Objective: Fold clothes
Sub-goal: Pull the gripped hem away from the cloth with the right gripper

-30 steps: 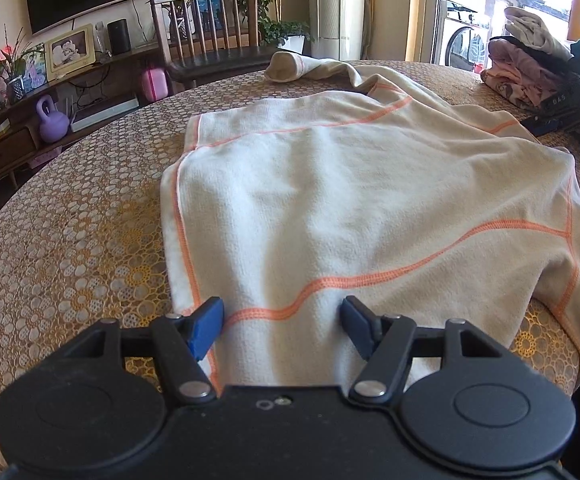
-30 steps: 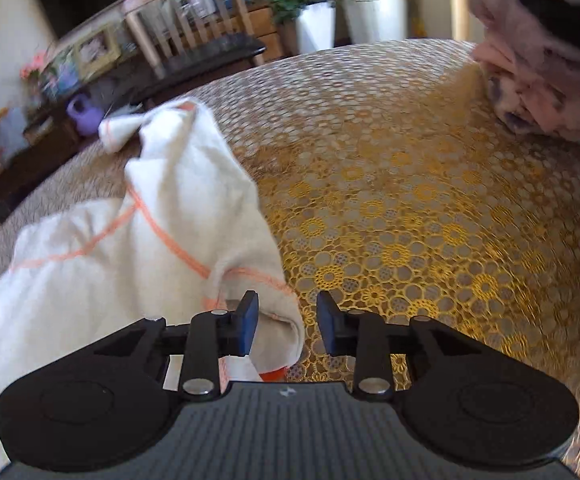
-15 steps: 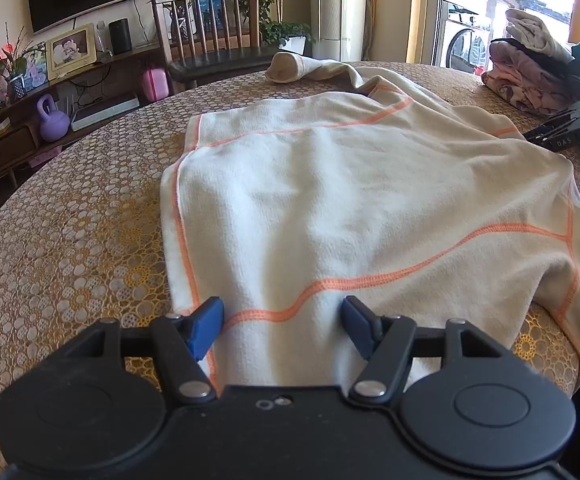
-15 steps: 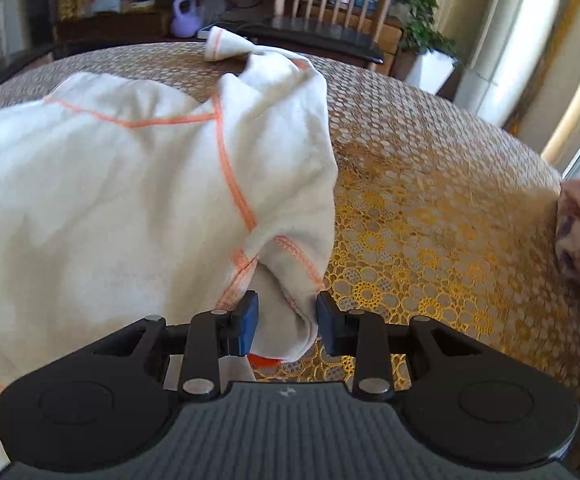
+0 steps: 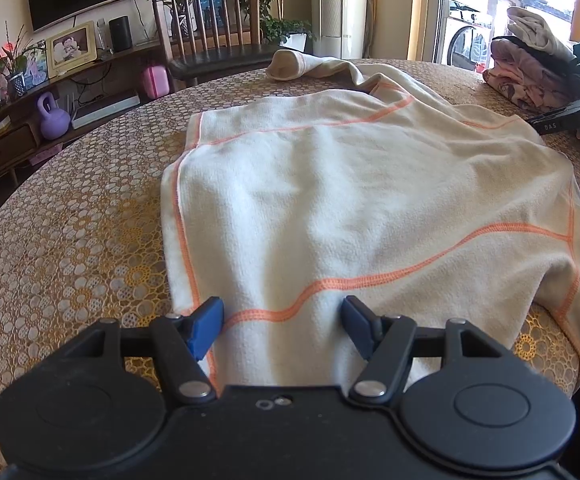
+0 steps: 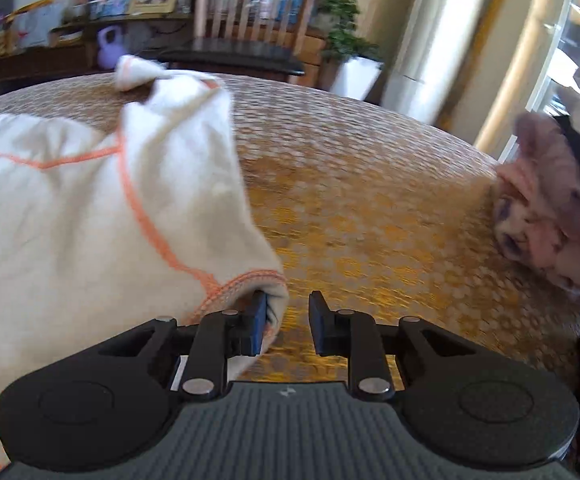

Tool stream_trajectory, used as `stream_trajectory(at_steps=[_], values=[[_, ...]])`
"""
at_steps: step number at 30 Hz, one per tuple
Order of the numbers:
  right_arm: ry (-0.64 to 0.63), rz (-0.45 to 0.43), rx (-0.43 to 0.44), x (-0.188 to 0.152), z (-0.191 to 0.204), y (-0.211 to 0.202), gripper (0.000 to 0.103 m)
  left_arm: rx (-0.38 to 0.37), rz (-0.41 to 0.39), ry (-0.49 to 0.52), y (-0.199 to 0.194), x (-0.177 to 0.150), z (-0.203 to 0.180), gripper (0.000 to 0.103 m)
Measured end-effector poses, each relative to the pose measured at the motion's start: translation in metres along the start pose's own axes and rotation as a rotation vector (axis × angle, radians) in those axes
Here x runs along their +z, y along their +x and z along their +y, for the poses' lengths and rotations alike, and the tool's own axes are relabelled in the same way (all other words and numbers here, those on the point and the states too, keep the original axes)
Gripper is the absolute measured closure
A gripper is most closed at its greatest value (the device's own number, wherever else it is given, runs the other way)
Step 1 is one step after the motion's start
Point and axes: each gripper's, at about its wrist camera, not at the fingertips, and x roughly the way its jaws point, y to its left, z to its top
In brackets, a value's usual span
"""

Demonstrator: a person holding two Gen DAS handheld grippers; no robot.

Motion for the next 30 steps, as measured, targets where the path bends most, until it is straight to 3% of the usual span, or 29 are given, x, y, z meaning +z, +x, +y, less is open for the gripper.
stream_trajectory(at_steps=[10,19,30], values=[[0.511,0.01,0.126,-0.018,-0.089,-0.011,0.081,0.001,0.005,-0.001,0.0,0.0,0.0,0.0],[0.337,0.061,0.333,-0.016,-0.03,-0.023,0.081,0.009,0.004,-0.005,0.0,0.001,-0.001,0.0],[0.214,0.087,0.377,-0.004,0.014,-0.023,0.081,0.008,-0.003,-0.011,0.0,-0.001,-0.002,0.0]])
